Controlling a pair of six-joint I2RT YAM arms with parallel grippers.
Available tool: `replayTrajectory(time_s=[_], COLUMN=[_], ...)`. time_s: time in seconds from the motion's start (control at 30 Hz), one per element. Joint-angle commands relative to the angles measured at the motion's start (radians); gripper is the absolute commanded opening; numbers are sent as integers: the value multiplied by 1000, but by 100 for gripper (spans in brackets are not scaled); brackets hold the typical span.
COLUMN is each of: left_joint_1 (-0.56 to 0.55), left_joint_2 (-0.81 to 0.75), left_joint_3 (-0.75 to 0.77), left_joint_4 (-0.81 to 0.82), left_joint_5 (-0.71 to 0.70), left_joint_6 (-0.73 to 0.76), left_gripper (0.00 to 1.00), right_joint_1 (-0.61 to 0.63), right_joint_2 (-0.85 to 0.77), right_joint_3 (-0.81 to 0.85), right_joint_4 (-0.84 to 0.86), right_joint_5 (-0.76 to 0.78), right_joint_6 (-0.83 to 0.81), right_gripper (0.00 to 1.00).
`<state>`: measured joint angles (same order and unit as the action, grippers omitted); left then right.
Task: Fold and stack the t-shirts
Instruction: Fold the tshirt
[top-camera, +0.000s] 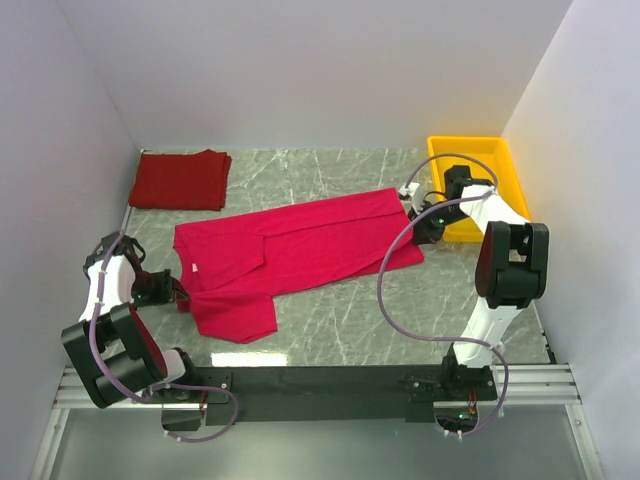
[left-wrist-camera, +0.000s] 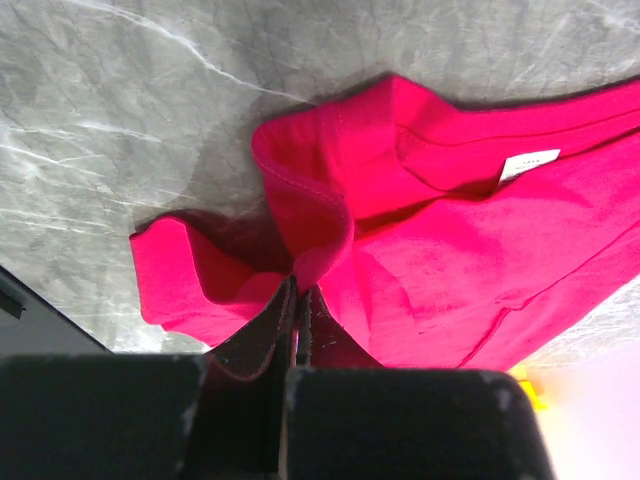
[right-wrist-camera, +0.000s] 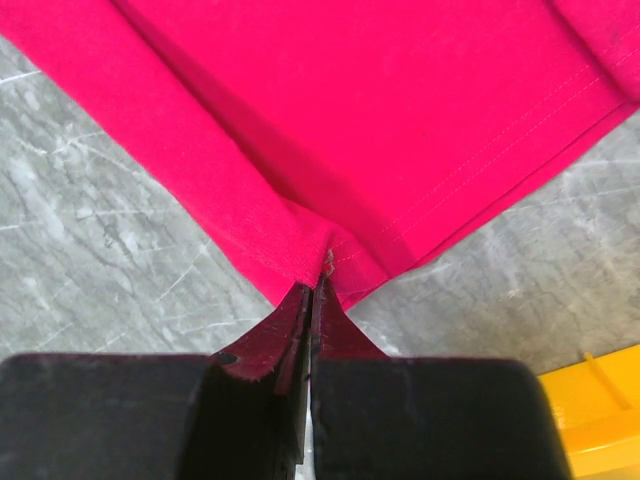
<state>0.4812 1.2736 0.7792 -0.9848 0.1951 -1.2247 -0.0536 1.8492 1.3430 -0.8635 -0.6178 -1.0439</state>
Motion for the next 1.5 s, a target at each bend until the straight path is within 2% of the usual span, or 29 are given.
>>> replayTrajectory(time_s=[0.0, 0.67, 1.47], left_joint_1=[5, 14, 22], left_joint_2=[3, -17, 3], left_joint_3=[20, 26, 37], left_joint_4=[12, 0, 18], left_joint_5=[12, 18, 21], left_joint_6=[-1, 10, 17], left_gripper=[1, 1, 1], right_joint_1=[11, 14, 21], right_joint_2=[10, 74, 125], right_joint_3=[41, 110, 145], right_joint_4=[46, 106, 129], right_joint_5=[7, 46, 70], right_joint_6=[36, 127, 162], right_gripper=[0, 0, 0])
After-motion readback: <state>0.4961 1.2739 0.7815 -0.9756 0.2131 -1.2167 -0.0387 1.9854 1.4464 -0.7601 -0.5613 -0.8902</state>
